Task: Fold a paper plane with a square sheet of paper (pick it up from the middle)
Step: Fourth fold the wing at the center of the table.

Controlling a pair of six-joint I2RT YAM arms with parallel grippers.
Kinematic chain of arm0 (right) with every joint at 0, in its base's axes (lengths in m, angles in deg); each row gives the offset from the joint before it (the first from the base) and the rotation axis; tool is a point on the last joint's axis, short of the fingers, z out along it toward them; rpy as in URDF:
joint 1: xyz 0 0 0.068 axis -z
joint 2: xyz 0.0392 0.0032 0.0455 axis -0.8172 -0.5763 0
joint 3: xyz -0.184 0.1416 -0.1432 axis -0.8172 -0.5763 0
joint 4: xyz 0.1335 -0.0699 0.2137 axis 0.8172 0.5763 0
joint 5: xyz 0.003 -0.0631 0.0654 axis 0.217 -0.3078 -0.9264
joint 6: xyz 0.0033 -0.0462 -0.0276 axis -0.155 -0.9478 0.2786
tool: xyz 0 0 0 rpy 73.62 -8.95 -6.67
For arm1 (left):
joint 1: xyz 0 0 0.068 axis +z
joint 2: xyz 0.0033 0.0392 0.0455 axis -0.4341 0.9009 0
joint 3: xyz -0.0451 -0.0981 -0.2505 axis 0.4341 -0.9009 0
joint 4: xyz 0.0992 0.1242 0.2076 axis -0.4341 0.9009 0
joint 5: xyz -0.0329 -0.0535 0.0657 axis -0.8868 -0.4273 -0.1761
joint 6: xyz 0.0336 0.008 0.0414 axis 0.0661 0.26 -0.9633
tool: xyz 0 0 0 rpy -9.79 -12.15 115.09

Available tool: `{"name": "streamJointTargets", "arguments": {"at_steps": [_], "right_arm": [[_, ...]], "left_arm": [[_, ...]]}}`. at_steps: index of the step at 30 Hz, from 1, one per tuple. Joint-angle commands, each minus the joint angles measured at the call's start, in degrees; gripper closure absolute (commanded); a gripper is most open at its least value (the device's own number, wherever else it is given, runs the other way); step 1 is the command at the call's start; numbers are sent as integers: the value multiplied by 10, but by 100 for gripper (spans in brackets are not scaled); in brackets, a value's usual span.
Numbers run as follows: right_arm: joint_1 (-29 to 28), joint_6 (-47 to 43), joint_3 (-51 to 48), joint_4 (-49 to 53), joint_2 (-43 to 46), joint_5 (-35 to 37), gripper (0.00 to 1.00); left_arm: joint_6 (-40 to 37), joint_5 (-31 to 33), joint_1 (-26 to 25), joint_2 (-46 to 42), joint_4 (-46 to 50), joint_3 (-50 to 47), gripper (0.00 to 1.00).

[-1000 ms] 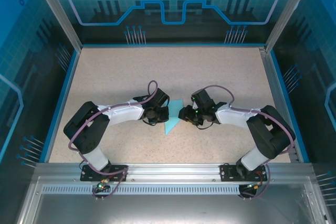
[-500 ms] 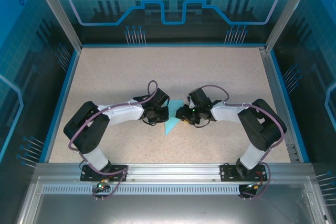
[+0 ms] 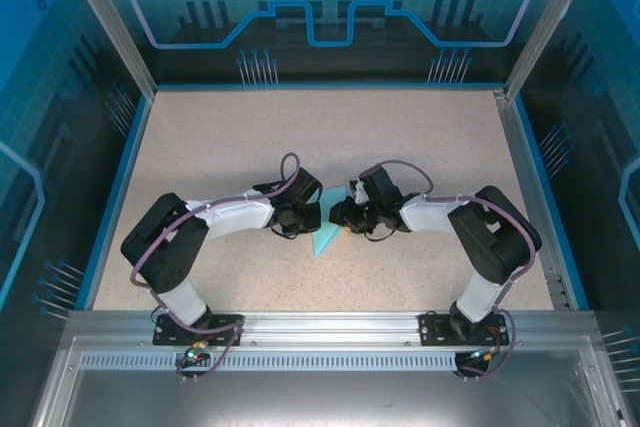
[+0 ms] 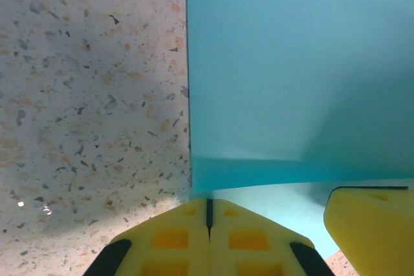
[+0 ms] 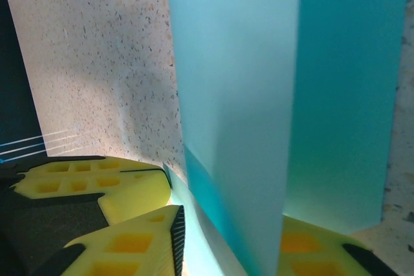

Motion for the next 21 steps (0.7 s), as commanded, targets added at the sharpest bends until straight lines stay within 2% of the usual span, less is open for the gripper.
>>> {"name": "streamJointTargets", "arguments": {"at_steps": [1, 4, 7, 17, 21], "right_arm": [[-1, -4, -9, -17, -9, -17, 76], [-1, -3, -11, -7, 0, -3, 87], [-3, -7, -12, 20, 34, 33, 91], [-44, -38, 51, 214, 189, 194, 93], [-60, -11, 63, 236, 215, 225, 93]], "left_arm": [[-10, 6, 4, -9, 16, -4, 100], [-13, 6, 6, -21, 22, -4, 100], [-19, 9, 8, -46, 37, -4, 99], [-55, 36, 12, -178, 86, -7, 81], [-75, 24, 12, -214, 69, -18, 74]]}}
